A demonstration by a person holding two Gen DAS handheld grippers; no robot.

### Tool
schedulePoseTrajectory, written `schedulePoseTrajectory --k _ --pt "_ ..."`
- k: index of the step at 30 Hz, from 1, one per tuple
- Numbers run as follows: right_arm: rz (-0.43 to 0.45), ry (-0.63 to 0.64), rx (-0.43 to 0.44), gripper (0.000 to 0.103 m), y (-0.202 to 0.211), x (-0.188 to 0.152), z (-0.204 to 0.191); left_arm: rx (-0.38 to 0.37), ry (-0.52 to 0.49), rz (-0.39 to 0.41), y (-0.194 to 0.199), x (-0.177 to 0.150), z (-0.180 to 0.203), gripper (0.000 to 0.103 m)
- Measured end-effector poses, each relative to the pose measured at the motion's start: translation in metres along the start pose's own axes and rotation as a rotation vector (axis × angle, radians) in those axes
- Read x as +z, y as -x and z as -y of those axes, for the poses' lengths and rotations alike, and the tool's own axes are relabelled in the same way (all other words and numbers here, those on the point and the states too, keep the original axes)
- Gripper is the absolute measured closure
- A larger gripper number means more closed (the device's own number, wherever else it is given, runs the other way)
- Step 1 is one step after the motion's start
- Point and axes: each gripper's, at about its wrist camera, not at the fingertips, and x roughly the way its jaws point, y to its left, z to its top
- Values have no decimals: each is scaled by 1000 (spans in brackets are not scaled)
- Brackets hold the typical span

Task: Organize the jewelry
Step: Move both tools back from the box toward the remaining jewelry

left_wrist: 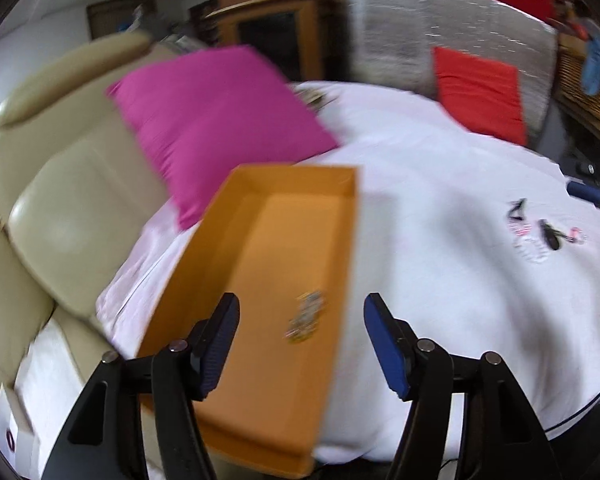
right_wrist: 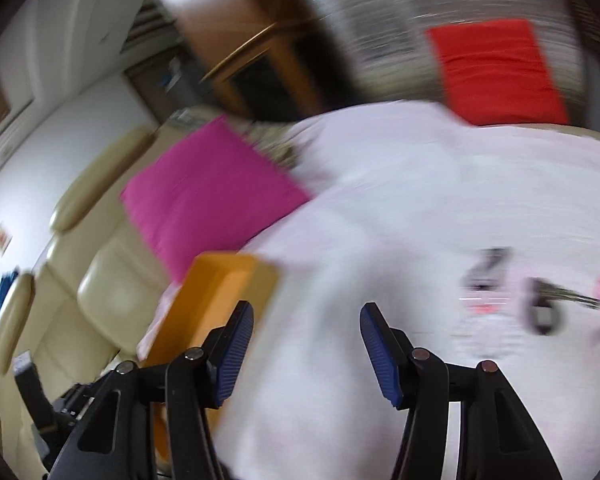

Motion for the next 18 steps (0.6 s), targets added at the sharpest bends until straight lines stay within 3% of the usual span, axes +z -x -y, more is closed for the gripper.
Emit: schedulePoseTrajectory --k 5,8,14,18 --pt "69 -196 -83 43 47 -2 108 -68 -108 37 -12 22 83 36" --pt "81 -304 -88 44 54 -9 150 -135 -143 27 -33 28 130 36" --pt "33 -412 -55 44 47 -25 202 -269 -190 6 -69 28 204 36" --pt "-14 -402 -46 51 31 -24 209 -342 -192 -29 -94 26 232 36"
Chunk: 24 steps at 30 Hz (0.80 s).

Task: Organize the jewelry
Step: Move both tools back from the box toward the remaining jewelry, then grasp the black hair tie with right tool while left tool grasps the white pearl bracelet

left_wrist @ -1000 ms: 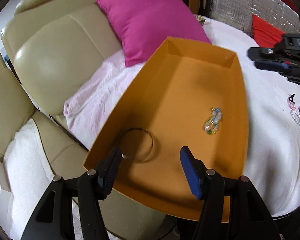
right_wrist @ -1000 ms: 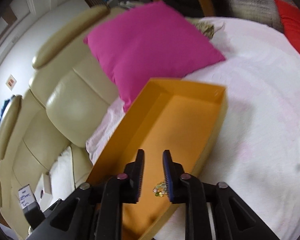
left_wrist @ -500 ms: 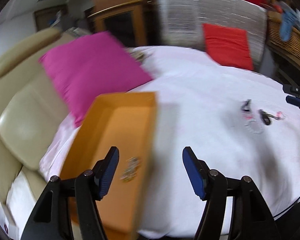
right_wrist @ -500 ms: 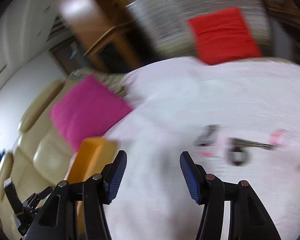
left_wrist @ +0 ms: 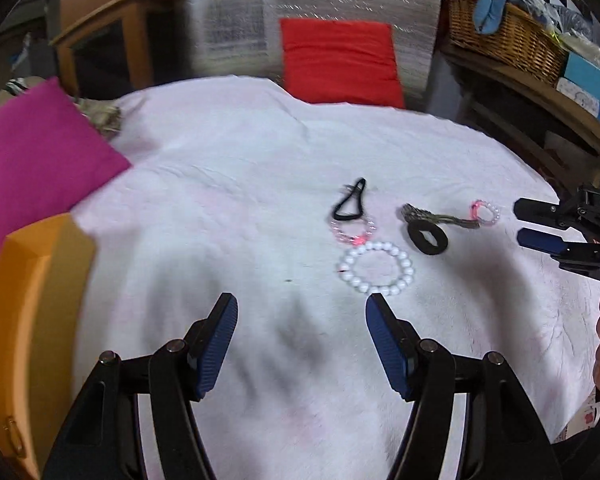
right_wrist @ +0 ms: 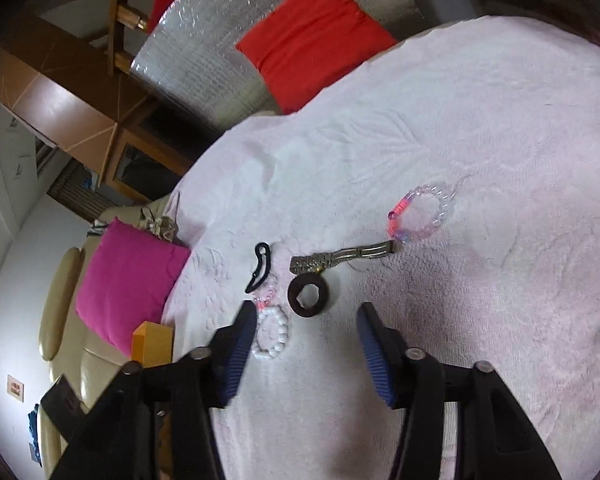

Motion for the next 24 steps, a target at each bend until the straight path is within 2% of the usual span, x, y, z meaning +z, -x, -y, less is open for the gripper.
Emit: schedulePoseTrajectory --k 5,9,12,13,14,16,18,21,24 --pt "-50 74 -51 51 -32 1 -14 -4 30 -56 -21 -4 -6 36" --pt "-84 109 -108 51 -63 4 -23 4 19 -69 -29 -6 -9 36" --pt "-81 149 -184 51 -80 2 -31 -3 13 -77 -29 -7 -12 36" --pt "-80 161 -216 56 -85 1 -32 -4 16 -80 -30 -7 -13 36" --pt "-88 168 -247 71 -90 0 -33 -4 19 -85 -31 -8 -14 36" --pt "-112 184 -290 80 -100 -4 -34 -8 19 -91 -33 -8 -16 36" --pt "-98 251 -349 91 -102 -9 -42 -25 18 -89 -33 -7 -16 36" --pt "-85 285 -376 95 -96 -13 -47 -68 24 -76 -32 -5 -16 36" --pt "-47 258 -351 95 -77 -11 -45 -134 42 -84 -35 -3 -13 36"
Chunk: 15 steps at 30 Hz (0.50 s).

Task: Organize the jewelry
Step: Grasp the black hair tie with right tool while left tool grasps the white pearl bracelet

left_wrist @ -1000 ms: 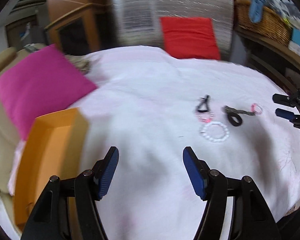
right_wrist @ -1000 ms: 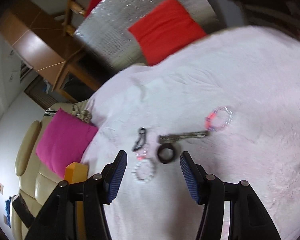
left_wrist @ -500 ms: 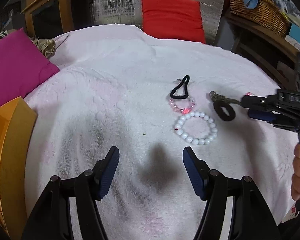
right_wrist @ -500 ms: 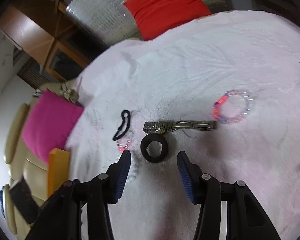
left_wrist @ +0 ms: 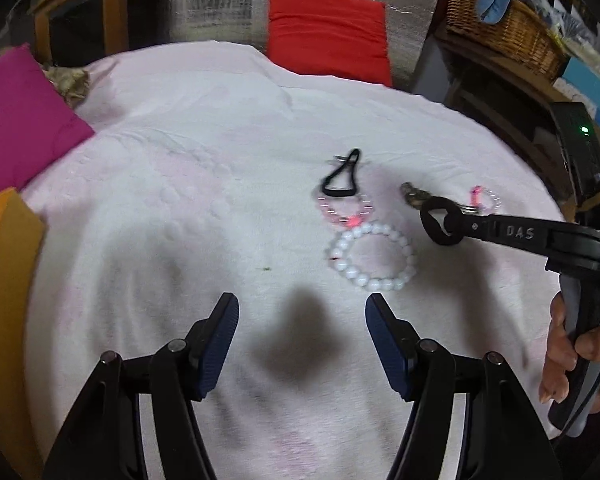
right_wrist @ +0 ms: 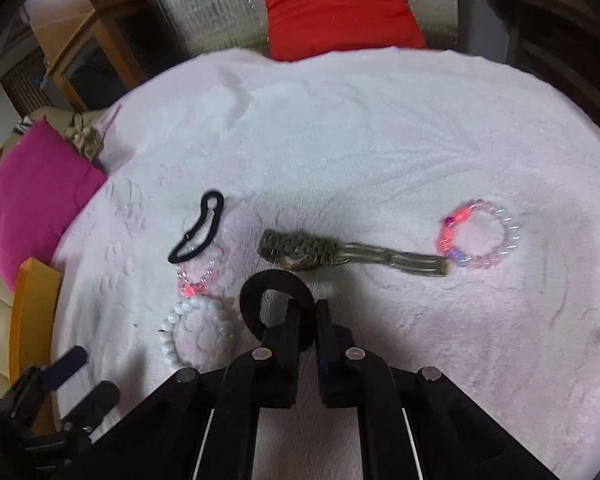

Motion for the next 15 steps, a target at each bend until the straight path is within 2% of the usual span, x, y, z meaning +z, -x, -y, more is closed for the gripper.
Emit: schedulePoseTrajectory --k 4,10,13,15 --pt "25 -77 47 95 20 0 24 -67 6 -15 -10 3 11 36" --pt "-1 -151 97 95 27 1 47 -72 26 -38 -30 10 20 36" --pt "-7 -169 98 95 29 1 54 -57 -1 -45 -38 12 30 36" --pt "-7 -184 107 95 28 2 56 -83 9 -64 -45 14 34 36"
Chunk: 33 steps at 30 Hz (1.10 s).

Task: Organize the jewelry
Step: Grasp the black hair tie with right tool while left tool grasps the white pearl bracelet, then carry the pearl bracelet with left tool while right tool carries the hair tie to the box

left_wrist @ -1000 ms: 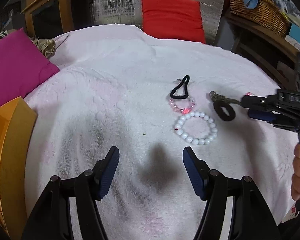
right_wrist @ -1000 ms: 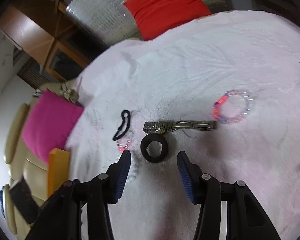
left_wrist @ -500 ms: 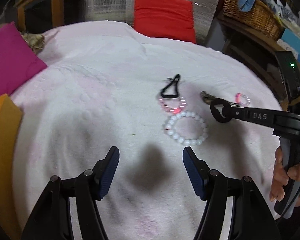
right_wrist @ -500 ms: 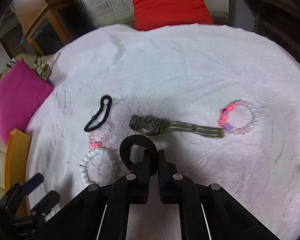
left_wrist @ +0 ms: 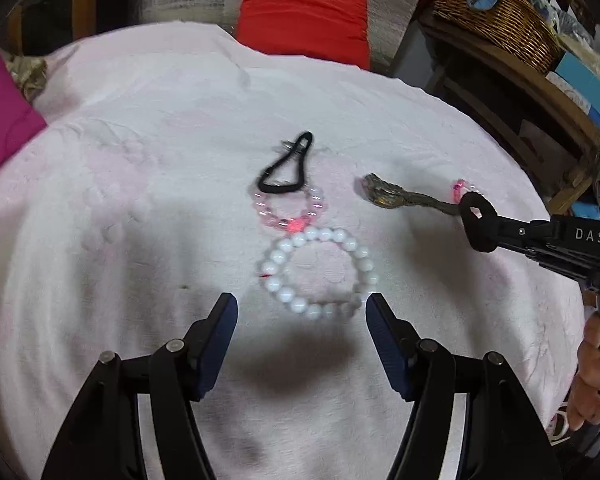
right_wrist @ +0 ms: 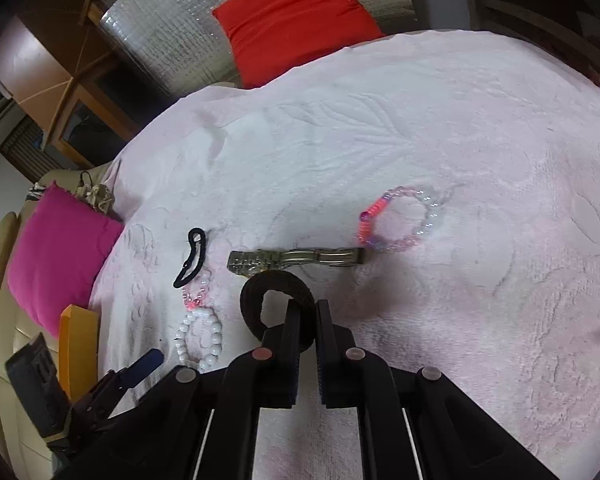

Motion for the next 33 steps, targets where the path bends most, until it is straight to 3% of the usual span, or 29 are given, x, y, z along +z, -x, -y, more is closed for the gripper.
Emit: schedulePoseTrajectory --k 6,11,15,18,23,27,33 --pt "5 -8 10 95 1 -1 0 -13 17 -4 -10 5 9 32" --pt "20 -24 17 95 5 0 4 76 -79 10 -22 4 27 32" --pt "18 -24 17 95 4 0 3 83 -87 28 -26 6 27 34" --pt "22 -23 21 95 5 0 3 91 -92 46 -26 8 23 46" --pt "27 -27 18 95 5 0 2 77 -78 63 -23 8 16 78" --pt "24 -17 20 95 4 0 -1 60 -62 62 -21 7 11 94" --pt "28 -15 25 95 5 0 -2 42 -56 48 -15 1 8 94"
